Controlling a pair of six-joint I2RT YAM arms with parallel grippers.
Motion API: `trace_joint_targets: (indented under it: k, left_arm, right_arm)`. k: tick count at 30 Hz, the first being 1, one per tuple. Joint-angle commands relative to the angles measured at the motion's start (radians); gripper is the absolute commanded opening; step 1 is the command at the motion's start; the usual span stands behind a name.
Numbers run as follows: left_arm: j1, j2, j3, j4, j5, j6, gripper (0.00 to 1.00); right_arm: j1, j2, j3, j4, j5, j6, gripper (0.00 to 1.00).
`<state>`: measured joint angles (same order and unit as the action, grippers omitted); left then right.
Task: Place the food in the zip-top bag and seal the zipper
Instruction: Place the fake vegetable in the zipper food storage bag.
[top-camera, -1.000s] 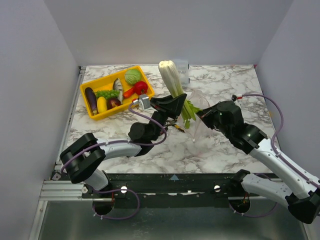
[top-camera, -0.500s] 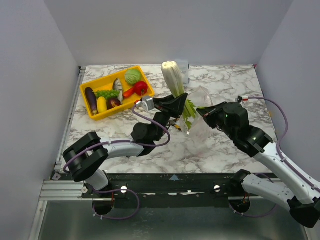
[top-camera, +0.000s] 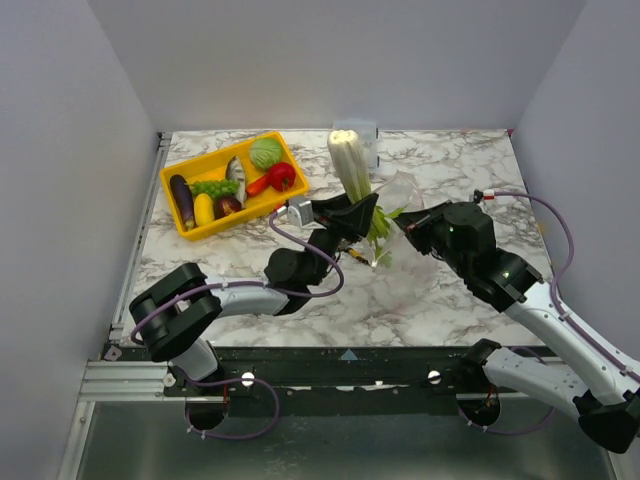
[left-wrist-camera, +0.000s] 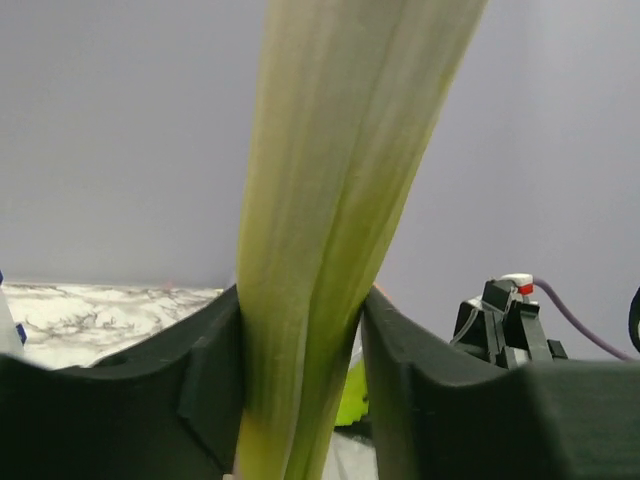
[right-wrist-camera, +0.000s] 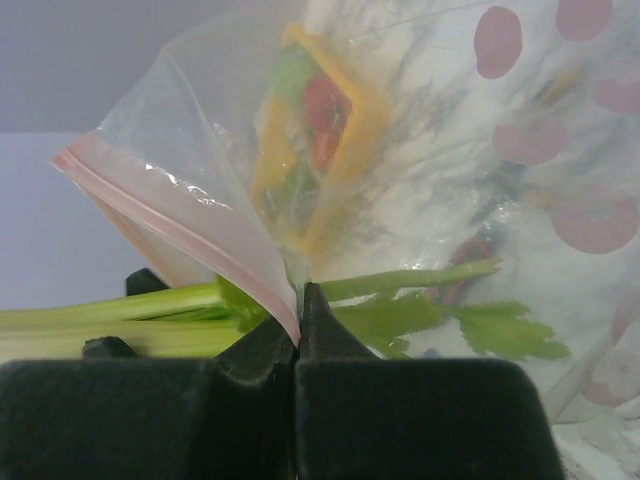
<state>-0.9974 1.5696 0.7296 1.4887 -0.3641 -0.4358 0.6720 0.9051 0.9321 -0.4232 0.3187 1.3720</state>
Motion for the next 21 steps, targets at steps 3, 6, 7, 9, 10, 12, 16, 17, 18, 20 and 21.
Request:
trace_joint_targets:
  k: [3, 6, 7, 9, 10, 12, 16, 17, 18, 20, 21]
  left_arm:
    - [-0.01, -0.036, -0.059, 0.063, -0.008, -0.031, 0.68]
    - [-0.012, -0.067, -0.061, 0.002, 0.006, -0.03, 0.82]
    - [-0.012, -0.08, -0.062, -0.024, 0.011, -0.032, 0.87]
    - [-0.013, -0.108, -0.065, -0.078, 0.025, -0.023, 0.9]
    - [-0.014, -0.122, -0.069, -0.104, 0.023, -0.017, 0.9]
    - [-0.014, -0.156, -0.081, -0.166, 0.009, -0.017, 0.92]
    - [-0.015, -0.261, -0.072, -0.433, 0.078, 0.012, 0.99]
    - [-0.016, -0.282, -0.067, -0.494, 0.081, 0.017, 0.99]
    - [-0.016, -0.301, -0.071, -0.543, 0.081, 0.019, 0.99]
    - [-0.017, -0.321, -0.1, -0.532, 0.085, 0.057, 0.94]
    - [-0.017, -0.319, -0.113, -0.51, 0.082, 0.075, 0.87]
  right_arm:
    - [-0.003, 0.004, 0.034, 0.039, 0.049, -0.024, 0.0]
    - [-0.003, 0.01, 0.028, 0.052, 0.046, -0.028, 0.0]
    - [-0.003, 0.013, 0.027, 0.054, 0.048, -0.03, 0.0]
    - [-0.003, 0.016, 0.027, 0.055, 0.047, -0.037, 0.0]
    - [-0.003, 0.018, 0.026, 0.055, 0.049, -0.043, 0.0]
    - [-0.003, 0.018, 0.024, 0.054, 0.056, -0.063, 0.0]
    - [-0.003, 0.022, 0.016, 0.043, 0.086, -0.12, 0.0]
    - [-0.003, 0.022, 0.01, 0.042, 0.094, -0.133, 0.0]
    - [-0.003, 0.02, 0.005, 0.049, 0.101, -0.152, 0.0]
    - [-0.003, 0.013, -0.012, 0.076, 0.11, -0.184, 0.0]
    - [-0.003, 0.009, -0.02, 0.087, 0.111, -0.193, 0.0]
